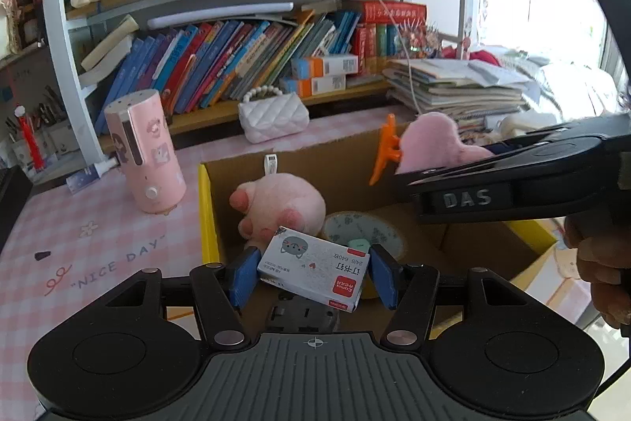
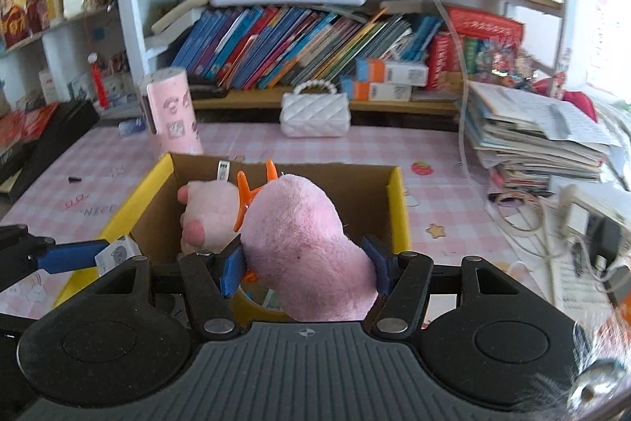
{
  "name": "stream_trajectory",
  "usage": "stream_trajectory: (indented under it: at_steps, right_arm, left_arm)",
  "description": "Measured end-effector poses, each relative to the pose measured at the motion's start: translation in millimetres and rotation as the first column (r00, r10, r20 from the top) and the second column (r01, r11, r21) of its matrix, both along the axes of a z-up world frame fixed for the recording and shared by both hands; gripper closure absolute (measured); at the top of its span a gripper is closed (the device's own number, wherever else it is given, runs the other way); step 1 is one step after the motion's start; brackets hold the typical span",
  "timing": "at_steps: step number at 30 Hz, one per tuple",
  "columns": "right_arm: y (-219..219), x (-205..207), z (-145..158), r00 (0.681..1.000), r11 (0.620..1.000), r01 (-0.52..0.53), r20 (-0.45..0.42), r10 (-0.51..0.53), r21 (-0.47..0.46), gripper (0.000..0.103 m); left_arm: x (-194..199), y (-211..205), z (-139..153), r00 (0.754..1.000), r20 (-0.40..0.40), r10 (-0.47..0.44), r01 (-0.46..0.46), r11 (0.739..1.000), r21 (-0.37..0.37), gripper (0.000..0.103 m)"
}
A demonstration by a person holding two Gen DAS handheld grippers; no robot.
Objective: Organize objects
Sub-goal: 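Lower the staple box into the box and open the left tool while the right tool releases the chick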
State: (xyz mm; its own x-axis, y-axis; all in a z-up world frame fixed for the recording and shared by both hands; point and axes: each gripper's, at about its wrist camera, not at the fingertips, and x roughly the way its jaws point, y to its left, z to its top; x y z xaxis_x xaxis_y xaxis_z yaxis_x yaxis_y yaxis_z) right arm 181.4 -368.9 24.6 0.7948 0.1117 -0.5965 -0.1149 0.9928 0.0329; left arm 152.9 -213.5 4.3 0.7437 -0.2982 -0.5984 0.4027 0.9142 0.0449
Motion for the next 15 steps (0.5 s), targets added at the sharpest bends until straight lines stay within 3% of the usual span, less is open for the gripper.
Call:
stream_trajectory:
  at_steps: [15]
  right_arm:
    - [13.4, 54.5, -31.9, 0.986, 0.992, -0.115, -0.127, 0.108, -0.051, 0.044]
  left_arm:
    - [16.5, -11.0, -25.9, 0.999, -0.046, 0.025, -0.022, 0.997, 0.072, 0.044]
